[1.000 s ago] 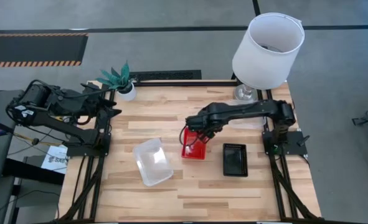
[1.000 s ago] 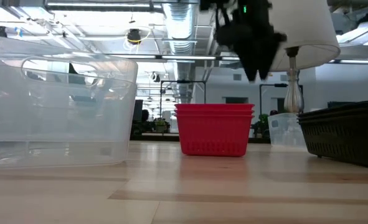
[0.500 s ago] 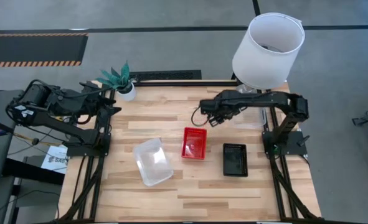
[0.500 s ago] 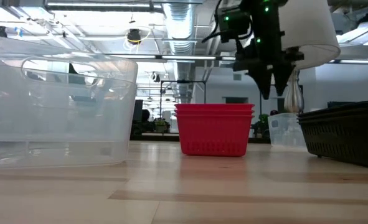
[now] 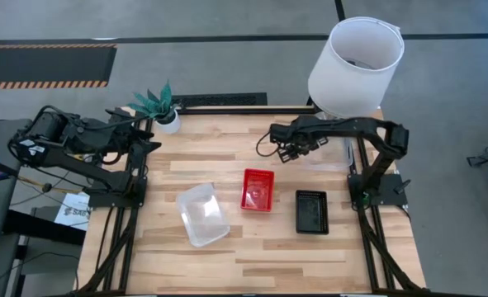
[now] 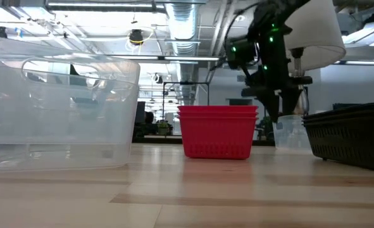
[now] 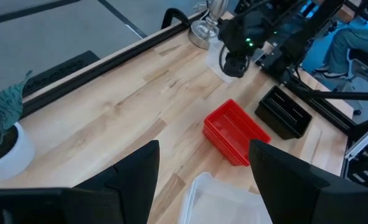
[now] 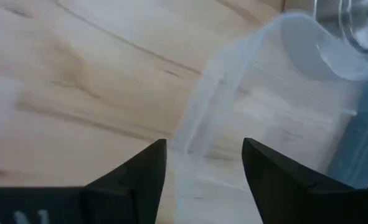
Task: Stack baskets by color
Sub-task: Stack the top transparent bin on top of the transparent bin, then adjust the stack of white bins, then adjust the stack of red bins
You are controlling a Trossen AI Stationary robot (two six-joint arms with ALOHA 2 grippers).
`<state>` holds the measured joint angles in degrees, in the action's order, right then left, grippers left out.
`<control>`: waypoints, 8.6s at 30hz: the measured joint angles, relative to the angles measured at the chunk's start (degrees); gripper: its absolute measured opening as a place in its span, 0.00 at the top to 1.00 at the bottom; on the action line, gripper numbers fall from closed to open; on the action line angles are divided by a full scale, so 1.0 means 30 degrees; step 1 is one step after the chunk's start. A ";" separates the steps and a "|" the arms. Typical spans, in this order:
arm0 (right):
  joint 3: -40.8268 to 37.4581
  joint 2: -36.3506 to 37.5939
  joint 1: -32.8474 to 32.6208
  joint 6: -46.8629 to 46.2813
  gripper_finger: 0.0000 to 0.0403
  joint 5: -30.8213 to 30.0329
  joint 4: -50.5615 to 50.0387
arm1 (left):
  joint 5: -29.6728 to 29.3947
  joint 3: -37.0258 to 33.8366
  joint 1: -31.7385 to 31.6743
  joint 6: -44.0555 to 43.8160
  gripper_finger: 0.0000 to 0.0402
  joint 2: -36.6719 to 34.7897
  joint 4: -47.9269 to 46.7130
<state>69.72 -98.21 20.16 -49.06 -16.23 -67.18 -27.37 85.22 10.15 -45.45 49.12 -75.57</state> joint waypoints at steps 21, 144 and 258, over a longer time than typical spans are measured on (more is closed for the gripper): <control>0.0793 0.0015 -0.0712 0.2974 0.99 0.2243 -0.0080 | -0.0018 0.0003 0.0000 0.0080 0.42 -0.0006 -0.0015; 1.5948 -0.8294 -1.2632 1.6481 0.66 0.1257 0.0507 | -0.0105 -0.0004 0.0000 -0.1005 0.42 -0.0006 -0.0015; 1.1236 -0.8291 -1.3837 0.7635 0.76 0.2425 0.2550 | 0.0382 -0.0004 0.0000 -0.0553 0.42 0.0000 -0.0066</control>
<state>103.42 -123.09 -21.35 -26.15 -8.95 -59.53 -26.22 85.21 10.15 -47.11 49.12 -75.77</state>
